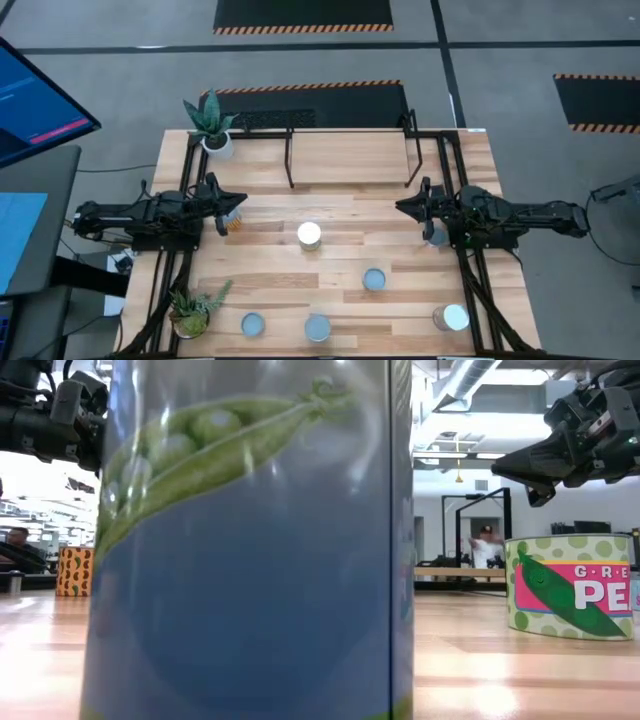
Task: Pick and place cans onto a shelf
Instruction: Put the canned carrots on the shelf
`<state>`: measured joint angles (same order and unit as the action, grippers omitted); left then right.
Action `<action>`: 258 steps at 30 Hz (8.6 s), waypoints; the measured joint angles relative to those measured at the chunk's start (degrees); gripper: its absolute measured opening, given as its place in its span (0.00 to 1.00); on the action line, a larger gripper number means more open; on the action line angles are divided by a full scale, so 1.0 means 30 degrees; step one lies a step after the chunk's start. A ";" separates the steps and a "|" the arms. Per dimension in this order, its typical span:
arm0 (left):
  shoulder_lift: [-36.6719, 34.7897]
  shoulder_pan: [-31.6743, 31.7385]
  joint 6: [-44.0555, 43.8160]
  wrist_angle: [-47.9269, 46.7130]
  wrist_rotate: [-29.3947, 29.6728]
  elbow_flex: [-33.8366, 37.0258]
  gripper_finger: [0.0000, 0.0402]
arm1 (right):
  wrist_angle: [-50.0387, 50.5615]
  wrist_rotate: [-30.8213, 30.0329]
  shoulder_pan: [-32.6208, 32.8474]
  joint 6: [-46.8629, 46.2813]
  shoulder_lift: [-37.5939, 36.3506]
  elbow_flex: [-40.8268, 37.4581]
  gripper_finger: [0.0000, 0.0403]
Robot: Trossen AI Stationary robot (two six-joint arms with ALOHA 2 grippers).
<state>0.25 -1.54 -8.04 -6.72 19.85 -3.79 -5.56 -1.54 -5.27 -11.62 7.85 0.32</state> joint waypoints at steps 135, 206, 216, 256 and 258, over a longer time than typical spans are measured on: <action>1.9686 0.0006 -0.1964 0.5713 -0.3008 -0.9996 0.38 | -0.7376 -0.1184 0.0396 -0.5635 0.0760 0.1268 0.20; 1.4628 -0.0015 -0.2677 -0.3009 -0.3724 -0.9879 0.38 | 0.7994 0.2586 0.1215 -0.4531 2.1153 1.7027 0.20; 1.3367 -0.0051 -0.4691 0.3707 -0.4663 -0.5545 0.38 | 0.7832 0.2586 0.1208 -0.4626 2.1138 1.7034 0.20; 1.0595 -0.0058 -0.6718 -0.1763 -0.2977 -0.5501 0.38 | 0.5634 0.2584 0.1140 -0.5302 2.5093 1.7033 0.20; 1.0586 -0.0058 -0.6832 -0.1767 -0.2977 -0.5501 0.38 | 0.5460 0.2594 0.0993 -0.5845 2.5598 1.7592 0.20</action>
<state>32.01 -1.72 -28.53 -12.02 10.92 -20.29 10.82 6.24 -2.30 -29.15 84.64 53.09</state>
